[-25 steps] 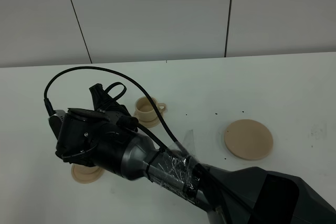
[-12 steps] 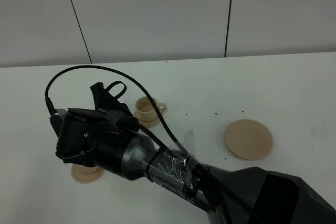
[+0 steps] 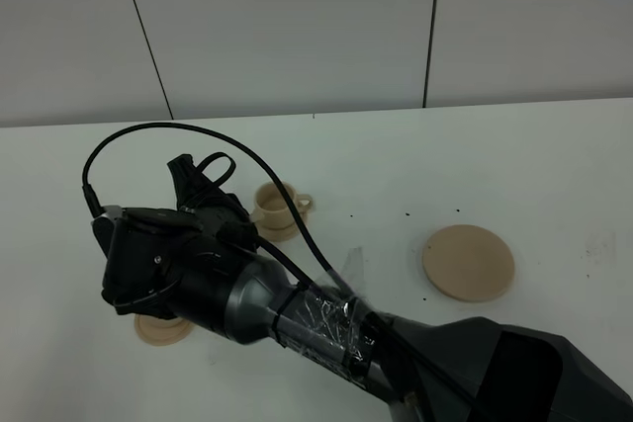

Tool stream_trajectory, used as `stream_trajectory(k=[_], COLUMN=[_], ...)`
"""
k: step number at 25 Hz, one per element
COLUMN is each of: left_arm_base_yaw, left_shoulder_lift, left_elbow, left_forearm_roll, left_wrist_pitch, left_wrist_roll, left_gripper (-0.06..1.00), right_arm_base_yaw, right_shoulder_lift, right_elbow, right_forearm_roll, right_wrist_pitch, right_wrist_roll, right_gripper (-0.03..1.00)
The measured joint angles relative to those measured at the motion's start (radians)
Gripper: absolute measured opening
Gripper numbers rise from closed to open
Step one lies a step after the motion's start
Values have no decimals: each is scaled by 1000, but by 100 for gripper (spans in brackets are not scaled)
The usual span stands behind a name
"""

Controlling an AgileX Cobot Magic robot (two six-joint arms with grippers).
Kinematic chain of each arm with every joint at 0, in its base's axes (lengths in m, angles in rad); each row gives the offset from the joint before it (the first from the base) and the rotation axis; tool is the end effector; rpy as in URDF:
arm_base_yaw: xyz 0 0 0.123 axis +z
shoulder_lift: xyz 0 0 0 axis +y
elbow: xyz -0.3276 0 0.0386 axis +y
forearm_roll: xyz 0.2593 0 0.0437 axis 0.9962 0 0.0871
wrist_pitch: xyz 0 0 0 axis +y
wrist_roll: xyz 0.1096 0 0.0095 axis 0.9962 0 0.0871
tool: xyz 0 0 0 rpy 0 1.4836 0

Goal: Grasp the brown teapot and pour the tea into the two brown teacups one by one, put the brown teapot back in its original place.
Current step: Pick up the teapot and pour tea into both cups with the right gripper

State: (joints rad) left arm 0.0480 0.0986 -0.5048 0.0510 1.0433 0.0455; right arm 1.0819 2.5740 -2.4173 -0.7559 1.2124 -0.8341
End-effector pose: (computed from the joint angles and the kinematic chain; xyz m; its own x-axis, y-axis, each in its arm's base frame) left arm -0.0078 0.0045 0.2788 -0.5263 0.0459 -0.8491 -0.0481 0.9953 0.0836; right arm 0.3410 0.4905 0.1918 0.3347 -0.8625 0.3795 -0.6204 -0.5048 -0.6002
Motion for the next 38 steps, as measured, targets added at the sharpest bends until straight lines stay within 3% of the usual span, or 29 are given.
stream_trajectory(k=[38], left_arm_base_yaw=[0], left_shoulder_lift=[0], left_elbow=[0], left_forearm_roll=[0], left_wrist_pitch=[0], left_wrist_roll=[-1], left_gripper=[24], right_arm_base_yaw=[20], right_shoulder_lift=[0], right_elbow=[0], right_forearm_roll=[-47], right_wrist_pitch=[3], right_wrist_roll=[17], right_gripper=[10])
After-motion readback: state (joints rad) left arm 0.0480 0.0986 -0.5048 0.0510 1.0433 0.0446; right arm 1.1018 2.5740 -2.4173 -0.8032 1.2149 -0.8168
